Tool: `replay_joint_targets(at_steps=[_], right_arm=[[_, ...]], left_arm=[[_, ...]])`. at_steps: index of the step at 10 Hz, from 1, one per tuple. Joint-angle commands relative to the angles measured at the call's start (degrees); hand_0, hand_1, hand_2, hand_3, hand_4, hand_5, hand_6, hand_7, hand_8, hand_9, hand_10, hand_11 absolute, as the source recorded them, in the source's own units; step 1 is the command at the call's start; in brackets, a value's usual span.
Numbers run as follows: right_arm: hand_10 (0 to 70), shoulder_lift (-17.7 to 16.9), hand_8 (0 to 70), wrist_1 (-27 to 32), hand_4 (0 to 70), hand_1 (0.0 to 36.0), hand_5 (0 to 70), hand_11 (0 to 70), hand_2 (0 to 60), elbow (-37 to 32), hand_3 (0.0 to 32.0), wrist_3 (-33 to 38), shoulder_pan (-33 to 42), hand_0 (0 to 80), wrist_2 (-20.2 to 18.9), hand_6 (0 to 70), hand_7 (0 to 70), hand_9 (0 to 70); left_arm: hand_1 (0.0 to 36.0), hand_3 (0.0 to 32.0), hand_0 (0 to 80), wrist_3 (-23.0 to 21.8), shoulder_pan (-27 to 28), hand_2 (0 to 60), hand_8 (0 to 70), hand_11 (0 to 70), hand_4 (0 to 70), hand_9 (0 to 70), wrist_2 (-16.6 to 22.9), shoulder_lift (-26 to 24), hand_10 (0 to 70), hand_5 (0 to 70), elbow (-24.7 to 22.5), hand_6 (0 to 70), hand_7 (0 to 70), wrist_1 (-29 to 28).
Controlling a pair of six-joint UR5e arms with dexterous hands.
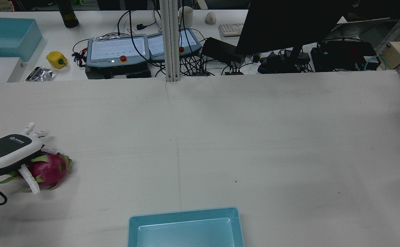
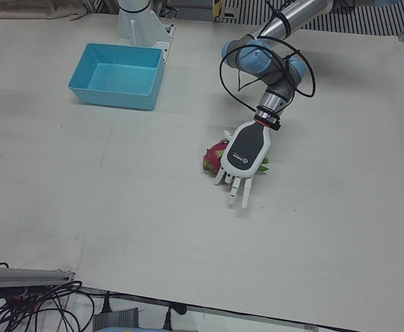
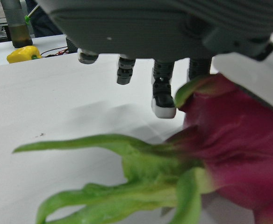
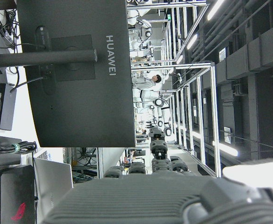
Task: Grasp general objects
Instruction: 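Close the left hand fingers to grasp the dragon fruit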
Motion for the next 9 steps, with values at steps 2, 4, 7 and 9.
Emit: replay_joint_targets(at_steps=[2,4,7,9], right_arm=[[0.0,0.00,0.0,0.00,0.0,0.0,0.0,0.0,0.0,0.03,0.0,0.00,0.00,0.0,0.00,0.0,0.0,0.0],[0.0,0.00,0.0,0.00,0.0,0.0,0.0,0.0,0.0,0.03,0.0,0.00,0.00,0.0,0.00,0.0,0.0,0.0],[0.0,0.00,0.0,-0.09,0.0,0.0,0.0,0.0,0.0,0.03,0.0,0.00,0.00,0.0,0.00,0.0,0.0,0.0],[0.0,0.00,0.0,-0.09,0.0,0.0,0.0,0.0,0.0,0.03,0.0,0.00,0.00,0.0,0.00,0.0,0.0,0.0]], left_arm=[[0.0,0.0,19.6,0.01,0.01,0.0,14.7,50.2,70.0,19.4,-0.32,0.00,37.2,4.4,0.30,64.0,70.0,-0.38],[0.0,0.0,16.2,0.01,0.01,0.0,41.0,70.0,70.0,48.5,-0.32,0.00,53.1,10.3,0.29,70.0,70.0,-0.30],[0.0,0.0,10.6,-0.87,0.01,0.0,70.0,70.0,70.0,70.0,-0.41,0.00,70.0,23.4,0.03,70.0,70.0,-0.21],[0.0,0.0,9.4,-2.44,0.09,0.0,70.0,70.0,70.0,70.0,-0.32,-0.08,70.0,29.2,0.03,70.0,70.0,0.05]])
